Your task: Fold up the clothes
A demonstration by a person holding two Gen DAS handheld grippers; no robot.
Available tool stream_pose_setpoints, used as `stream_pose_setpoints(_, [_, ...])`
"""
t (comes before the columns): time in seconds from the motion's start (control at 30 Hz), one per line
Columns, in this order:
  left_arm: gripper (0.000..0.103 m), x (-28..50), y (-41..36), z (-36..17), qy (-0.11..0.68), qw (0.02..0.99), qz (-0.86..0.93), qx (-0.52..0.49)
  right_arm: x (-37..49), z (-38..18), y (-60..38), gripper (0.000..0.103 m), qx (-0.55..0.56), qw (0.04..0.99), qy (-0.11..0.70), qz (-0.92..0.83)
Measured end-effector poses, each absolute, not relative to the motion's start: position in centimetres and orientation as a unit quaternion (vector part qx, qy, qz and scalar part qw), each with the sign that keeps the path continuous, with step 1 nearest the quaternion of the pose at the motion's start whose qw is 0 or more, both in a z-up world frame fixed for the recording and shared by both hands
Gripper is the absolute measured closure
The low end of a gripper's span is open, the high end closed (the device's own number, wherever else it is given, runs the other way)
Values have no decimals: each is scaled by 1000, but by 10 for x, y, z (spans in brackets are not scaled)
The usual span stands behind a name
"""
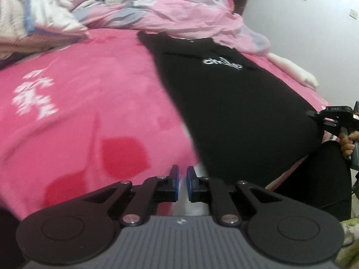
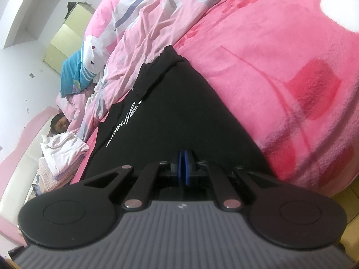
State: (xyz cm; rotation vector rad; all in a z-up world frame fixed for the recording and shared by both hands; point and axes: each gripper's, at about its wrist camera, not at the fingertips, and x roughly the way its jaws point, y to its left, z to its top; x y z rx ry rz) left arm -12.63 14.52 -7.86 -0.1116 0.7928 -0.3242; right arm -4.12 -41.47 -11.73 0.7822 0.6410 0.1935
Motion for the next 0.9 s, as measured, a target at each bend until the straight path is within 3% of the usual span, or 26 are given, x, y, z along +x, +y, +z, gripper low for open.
stream_pose_setpoints(0.23, [79,-141,135,-55,331,920,-201,-56,-41,-118,-414,102,378,869,306,93])
stream_pose_setpoints(0.3, [72,-138,121,-58,334,914,-228,-37,-42,-118,-414,102,379,869,306,93])
stream_pose_setpoints(0.47, [72,-139,96,-88,398,888,-223,58,-41,-118,-415,102,377,868,308,92])
stream_pose_setpoints(0.53, [71,-143,107,-85,406,886,-220,41,-41,-114,-414,102,369,871,311,88])
stream_pose_setpoints(0.7, [52,-141,153,-50,380,903,-191,-70,-41,-86,-403,95,310,900,299,67])
stream_pose_setpoints(0.9, [47,-91,152,-42,359,898,-214,-136,14,-75,-395,95,278,902,322,76])
